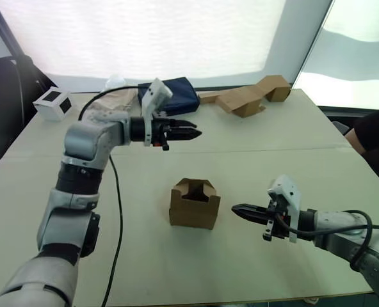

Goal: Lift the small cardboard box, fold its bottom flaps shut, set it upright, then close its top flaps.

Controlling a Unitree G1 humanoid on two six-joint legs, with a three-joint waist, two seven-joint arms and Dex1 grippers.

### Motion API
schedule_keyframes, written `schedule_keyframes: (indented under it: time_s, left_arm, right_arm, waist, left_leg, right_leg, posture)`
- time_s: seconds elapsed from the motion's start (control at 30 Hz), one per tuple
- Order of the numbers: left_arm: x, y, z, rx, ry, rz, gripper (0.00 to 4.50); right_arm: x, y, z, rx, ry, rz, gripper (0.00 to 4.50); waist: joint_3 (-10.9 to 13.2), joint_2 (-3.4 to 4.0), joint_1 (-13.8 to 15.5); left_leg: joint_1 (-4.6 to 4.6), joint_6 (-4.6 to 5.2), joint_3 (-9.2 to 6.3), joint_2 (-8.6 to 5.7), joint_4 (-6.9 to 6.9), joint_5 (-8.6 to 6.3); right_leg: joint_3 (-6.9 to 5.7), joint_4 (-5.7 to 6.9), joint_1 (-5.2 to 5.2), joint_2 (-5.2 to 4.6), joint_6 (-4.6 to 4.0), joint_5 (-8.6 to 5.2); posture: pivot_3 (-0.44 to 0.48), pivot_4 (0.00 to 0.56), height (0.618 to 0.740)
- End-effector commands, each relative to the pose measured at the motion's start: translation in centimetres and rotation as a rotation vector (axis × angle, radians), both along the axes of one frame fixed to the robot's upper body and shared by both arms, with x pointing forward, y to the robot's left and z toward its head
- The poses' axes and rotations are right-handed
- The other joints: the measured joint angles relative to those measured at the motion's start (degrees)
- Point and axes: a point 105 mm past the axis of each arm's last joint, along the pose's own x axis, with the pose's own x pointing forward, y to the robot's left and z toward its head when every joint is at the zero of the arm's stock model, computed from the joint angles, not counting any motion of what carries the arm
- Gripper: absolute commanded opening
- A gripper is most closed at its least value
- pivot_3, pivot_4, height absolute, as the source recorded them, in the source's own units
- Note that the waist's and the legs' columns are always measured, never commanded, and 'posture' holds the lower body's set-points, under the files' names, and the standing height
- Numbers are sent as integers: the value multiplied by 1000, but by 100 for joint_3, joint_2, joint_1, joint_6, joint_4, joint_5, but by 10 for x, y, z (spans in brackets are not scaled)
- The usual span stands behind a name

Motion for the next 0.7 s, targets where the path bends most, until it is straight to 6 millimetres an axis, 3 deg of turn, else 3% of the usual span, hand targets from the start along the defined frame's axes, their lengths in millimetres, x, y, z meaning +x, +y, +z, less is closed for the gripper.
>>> schedule_keyframes:
  time_s: [0.03, 0.13, 0.33, 0.47, 0.7]
  left_arm:
    - [-13, 21, -15, -43, -3, 139, 84]
    - [-33, 37, -56, 50, 40, 187, 84]
    - [-58, 72, -112, 198, 78, 251, 84]
    - [-66, 72, -124, 179, 111, 235, 84]
    - [-79, 53, -143, 179, 146, 175, 84]
  right_arm:
    - [3, -7, -5, -24, -12, -31, 0]
    - [1, -9, -12, -31, 7, -32, 0]
    - [0, -8, -21, -25, 28, -33, 0]
    - [10, -10, -31, -60, 13, -74, 0]
    - [9, 9, -36, -40, 24, -8, 0]
  waist:
    - [-6, 8, -11]
    - [-4, 5, -18]
    - [-7, 6, -2]
    - [-9, 0, 18]
    - [-10, 0, -17]
  left_leg:
    - [4, 1, 4, -2, 0, -1]
    - [1, -6, 6, -3, -3, 3]
    - [12, -21, 3, -4, -4, 12]
    - [11, -21, 2, -9, -6, 12]
    - [11, -18, 3, -7, -7, 10]
  right_leg:
    - [3, 5, 1, -9, 0, 0]
    - [8, 2, -1, -18, 1, 0]
    - [5, 11, 8, -25, 0, 0]
    - [-1, 6, 13, -22, 0, 0]
    - [-6, 1, 13, -20, 0, 0]
  posture:
    - [0, 150, 740]
    - [0, 150, 740]
    - [0, 150, 740]
    - [0, 150, 740]
    - [0, 150, 740]
